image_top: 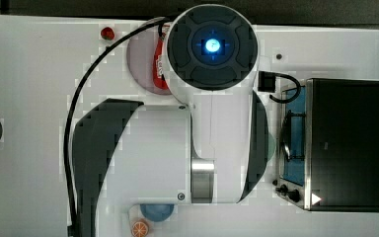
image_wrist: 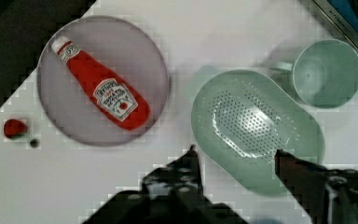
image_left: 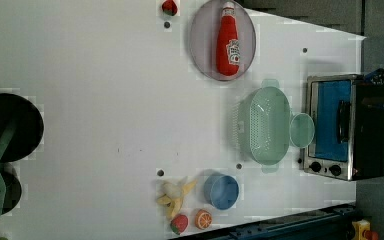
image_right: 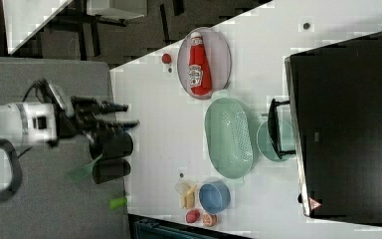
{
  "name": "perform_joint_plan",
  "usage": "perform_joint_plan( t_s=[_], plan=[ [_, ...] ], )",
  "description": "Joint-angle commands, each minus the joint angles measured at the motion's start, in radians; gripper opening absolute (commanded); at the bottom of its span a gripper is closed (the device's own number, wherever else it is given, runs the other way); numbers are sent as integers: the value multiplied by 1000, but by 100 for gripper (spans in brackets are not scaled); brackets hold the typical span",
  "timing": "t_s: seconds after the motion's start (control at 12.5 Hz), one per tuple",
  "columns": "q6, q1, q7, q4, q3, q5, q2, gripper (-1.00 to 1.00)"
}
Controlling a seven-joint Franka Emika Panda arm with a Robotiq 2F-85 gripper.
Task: Drag strainer right to left.
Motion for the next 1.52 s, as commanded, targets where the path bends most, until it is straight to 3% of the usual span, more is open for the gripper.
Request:
perform_joint_plan(
  t_s=[0.08, 0.24, 0.56, 1.12, 1.52],
  plan=[
    [-263, -36, 106, -263, -9, -8, -528, 59],
    [-259, -36, 106, -265, -8, -8, -524, 99],
    [-170, -36, 108, -326, -7, -8, -448, 100],
    [288, -36, 142, -516, -9, -8, -169, 100],
    [577, -34, 385, -561, 6, -8, 73, 100]
  ],
)
